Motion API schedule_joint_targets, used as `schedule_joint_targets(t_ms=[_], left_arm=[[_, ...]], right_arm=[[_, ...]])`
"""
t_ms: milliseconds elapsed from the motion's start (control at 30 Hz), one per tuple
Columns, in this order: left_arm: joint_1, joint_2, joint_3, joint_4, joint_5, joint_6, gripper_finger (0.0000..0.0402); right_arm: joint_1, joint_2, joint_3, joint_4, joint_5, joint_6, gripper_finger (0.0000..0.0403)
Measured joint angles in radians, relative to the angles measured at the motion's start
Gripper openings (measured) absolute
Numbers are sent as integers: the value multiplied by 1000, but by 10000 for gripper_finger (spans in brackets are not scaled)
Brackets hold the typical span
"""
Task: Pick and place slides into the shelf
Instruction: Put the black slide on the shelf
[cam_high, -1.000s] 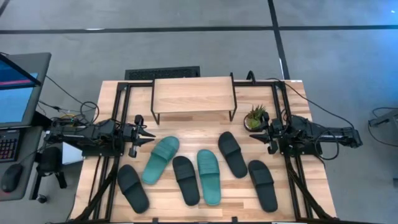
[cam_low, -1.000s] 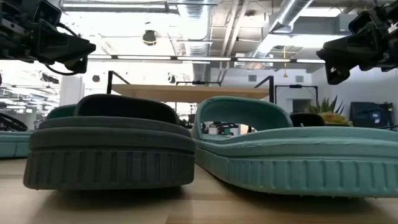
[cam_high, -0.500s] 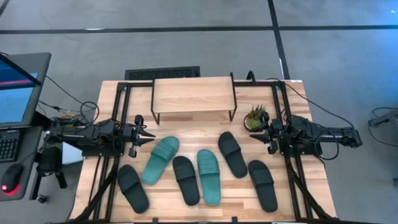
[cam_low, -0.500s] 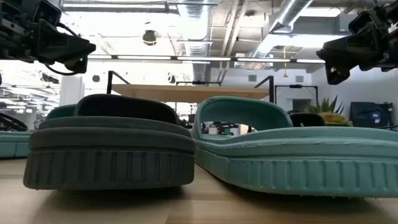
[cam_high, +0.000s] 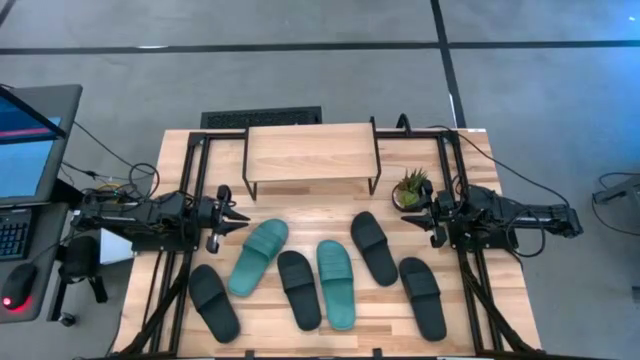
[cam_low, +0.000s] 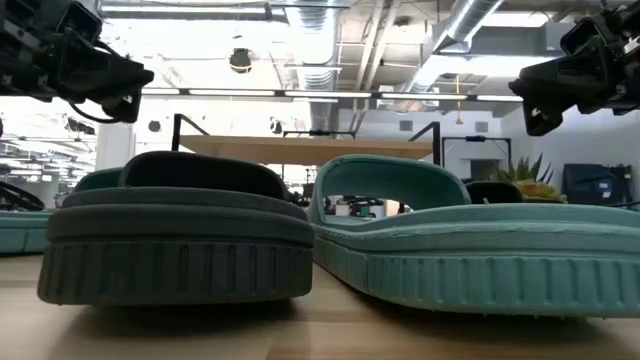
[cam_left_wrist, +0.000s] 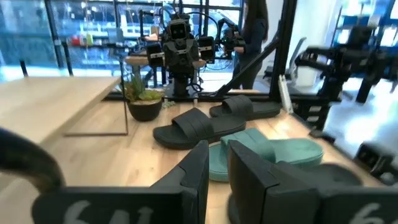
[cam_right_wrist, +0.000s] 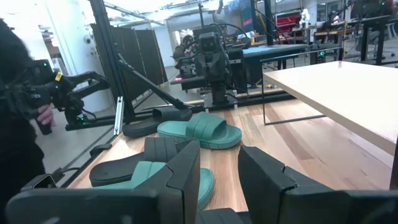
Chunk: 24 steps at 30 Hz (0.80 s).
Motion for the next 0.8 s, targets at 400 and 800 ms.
schedule_joint_targets(t_ms=[400,800], left_arm=[[0,0,0,41,-50,-495,48],[0,0,0,60,-288,-811,48]], right_arm=[[0,0,0,0,0,0,98],[-3,0,-1,333,0,484,98]])
